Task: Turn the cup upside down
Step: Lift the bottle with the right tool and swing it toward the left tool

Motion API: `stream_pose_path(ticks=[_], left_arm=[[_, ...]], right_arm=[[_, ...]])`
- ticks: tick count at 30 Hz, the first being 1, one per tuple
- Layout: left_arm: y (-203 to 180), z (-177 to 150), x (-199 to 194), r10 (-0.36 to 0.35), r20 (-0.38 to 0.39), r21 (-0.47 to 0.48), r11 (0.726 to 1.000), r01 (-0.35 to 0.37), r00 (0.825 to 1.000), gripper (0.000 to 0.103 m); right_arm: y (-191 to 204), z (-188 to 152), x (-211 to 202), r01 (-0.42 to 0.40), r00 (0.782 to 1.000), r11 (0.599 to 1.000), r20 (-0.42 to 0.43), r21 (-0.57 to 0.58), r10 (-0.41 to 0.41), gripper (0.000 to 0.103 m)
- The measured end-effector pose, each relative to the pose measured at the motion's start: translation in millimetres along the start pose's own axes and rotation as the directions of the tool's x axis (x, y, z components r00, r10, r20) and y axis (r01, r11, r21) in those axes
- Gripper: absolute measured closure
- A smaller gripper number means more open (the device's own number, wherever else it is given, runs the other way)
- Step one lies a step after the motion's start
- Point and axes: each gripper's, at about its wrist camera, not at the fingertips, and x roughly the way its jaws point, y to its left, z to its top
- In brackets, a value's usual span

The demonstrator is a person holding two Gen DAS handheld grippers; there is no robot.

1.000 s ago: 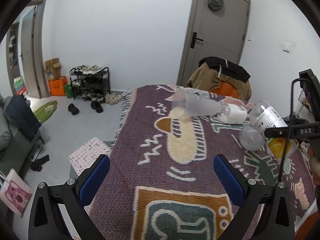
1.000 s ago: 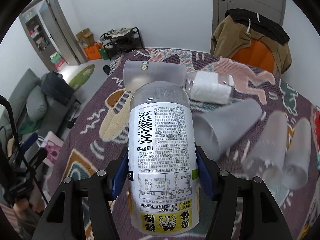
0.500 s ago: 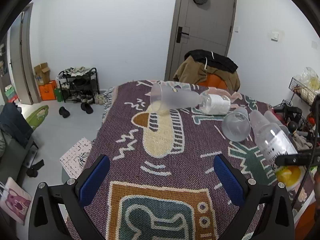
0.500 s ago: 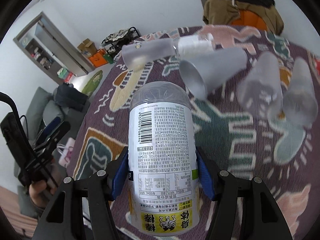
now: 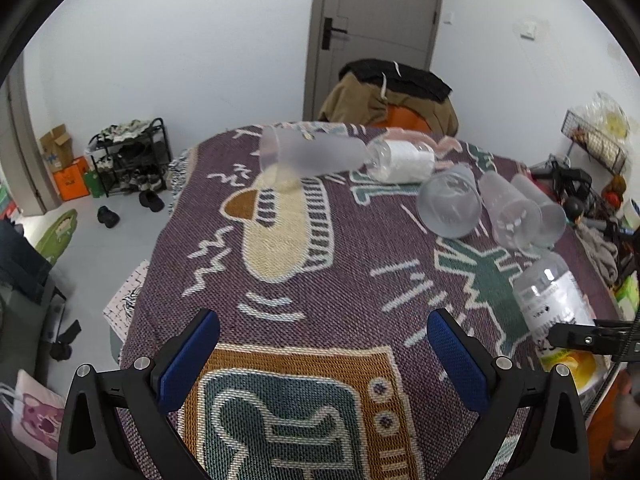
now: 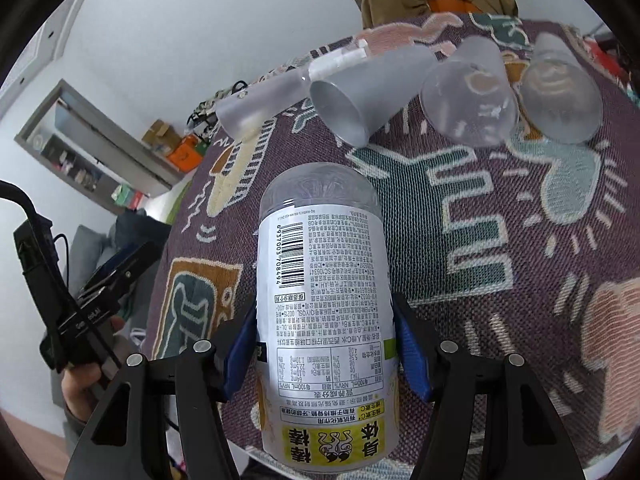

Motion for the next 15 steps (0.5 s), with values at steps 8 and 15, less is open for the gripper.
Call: stream_pose_path(ticks=[8, 15], left_arm=[[-17.5, 10.4, 6.2, -0.098, -0.075, 0.004, 0.995, 0.098, 0.992, 0.000], [-48.4, 27.2, 1.2, -0.145, -0.116, 0.032, 0.988, 0.150, 0.983, 0.000]], right_arm=[[-15.3, -4.2, -1.4, -0.020, 0.998, 0.999, 0.055, 0.026, 0.019, 0.037], [-32.3, -3.1, -39.4, -0.030, 0.989, 0.999, 0.147, 0.026, 0.026, 0.019]])
